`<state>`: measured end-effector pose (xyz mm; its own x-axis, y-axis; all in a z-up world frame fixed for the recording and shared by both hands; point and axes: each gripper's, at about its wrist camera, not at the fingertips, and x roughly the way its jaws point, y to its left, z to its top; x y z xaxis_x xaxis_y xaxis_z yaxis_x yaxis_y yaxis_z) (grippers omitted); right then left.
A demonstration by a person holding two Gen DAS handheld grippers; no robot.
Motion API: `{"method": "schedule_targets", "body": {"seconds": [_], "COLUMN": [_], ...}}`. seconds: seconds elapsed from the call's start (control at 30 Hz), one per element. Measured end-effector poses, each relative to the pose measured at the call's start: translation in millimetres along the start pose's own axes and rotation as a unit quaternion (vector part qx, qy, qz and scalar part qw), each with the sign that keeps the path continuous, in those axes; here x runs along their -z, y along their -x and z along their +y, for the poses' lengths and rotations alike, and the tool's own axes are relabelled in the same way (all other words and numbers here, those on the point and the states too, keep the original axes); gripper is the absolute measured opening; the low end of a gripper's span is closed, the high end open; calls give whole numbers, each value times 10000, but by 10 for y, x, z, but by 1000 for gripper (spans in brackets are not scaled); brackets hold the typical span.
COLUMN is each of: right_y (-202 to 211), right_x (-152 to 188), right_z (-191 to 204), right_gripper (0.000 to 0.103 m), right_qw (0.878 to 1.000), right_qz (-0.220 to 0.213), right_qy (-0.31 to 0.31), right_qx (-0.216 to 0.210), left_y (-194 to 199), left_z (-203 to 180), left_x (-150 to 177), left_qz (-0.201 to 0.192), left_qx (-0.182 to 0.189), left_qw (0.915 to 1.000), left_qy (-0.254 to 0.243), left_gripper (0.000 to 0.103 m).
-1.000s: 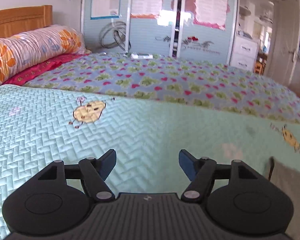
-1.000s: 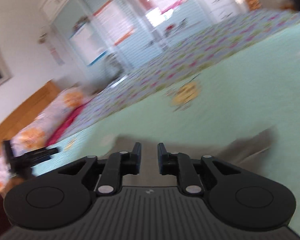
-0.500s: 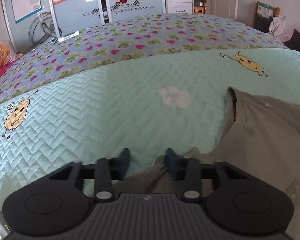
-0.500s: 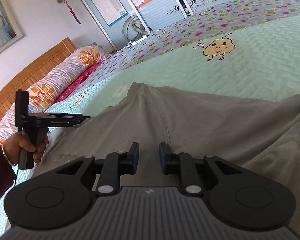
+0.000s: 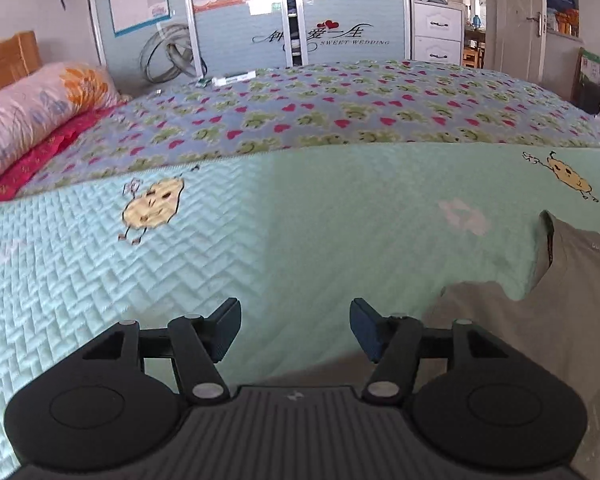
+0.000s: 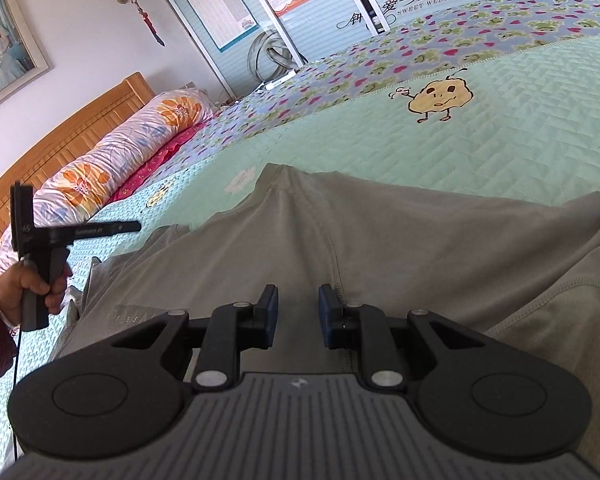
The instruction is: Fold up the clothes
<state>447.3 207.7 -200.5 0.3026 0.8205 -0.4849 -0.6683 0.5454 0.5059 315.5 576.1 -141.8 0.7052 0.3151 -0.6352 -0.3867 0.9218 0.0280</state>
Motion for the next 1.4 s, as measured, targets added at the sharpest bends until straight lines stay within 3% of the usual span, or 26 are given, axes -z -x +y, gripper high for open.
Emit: {"method": "schedule_targets", "body": {"seconds": [0.1,0.2,0.3,0.4,0.5,0.53,0.6,0.67,0.87,1.1,1.13,1.23,1.3,1.33,1.4], "right_y": [-4,-4,-6,-2,-7,-9,-8,-5,1,6,5,7,15,17,16], "right_x": [-4,-2,-4,-5,-6,-8,-6,-3,30,39,42,48,51,50,47], "right_z": [-32,-51,-62,-84,-84,-84,-84,-78,-36,-145,-156,-212,-248,-257,-285], "right_gripper": [22,22,22,22,22,22,22,22,22,18,17,17,17,17,17], "right_qw": [9999,9998,9998,9996,9996,9997,9997,9997,10000,9990,9988,9978,9969,9967,9959], "right_qz": [-1,-1,0,0,2,4,1,-4,-81,-182,-191,-210,-211,-206,-188], "right_qy": [-95,-148,-177,-210,-208,-201,-192,-170,-30,-366,-402,-565,-656,-676,-745], "right_qx": [-64,-106,-131,-163,-166,-166,-164,-152,-49,-179,-187,-286,-369,-399,-482], "left_y": [72,102,114,333,580,652,783,821,804,780,775,697,576,483,310], "left_z": [331,425,427,642,886,954,1075,1104,1316,1578,1554,1412,1374,1397,1442], "left_x": [116,147,164,270,388,490,766,1021,1136,1222,1168,872,697,665,721], "left_qz": [71,114,118,-362,-903,-1079,-1421,-1542,-1560,-1560,-1515,-1424,-1275,-1115,-984], "left_qx": [258,321,122,-132,-390,-376,-234,-369,-132,208,207,18,-85,-14,277], "left_qw": [9986,9984,9995,9942,9774,9676,9398,9196,8982,8721,8803,9234,9460,9516,9524], "left_qy": [451,452,249,1001,1874,2252,3100,3594,4107,4633,4492,3565,2979,2864,2873], "left_gripper": [63,63,63,63,63,64,64,64,64,68,68,68,68,68,67]}}
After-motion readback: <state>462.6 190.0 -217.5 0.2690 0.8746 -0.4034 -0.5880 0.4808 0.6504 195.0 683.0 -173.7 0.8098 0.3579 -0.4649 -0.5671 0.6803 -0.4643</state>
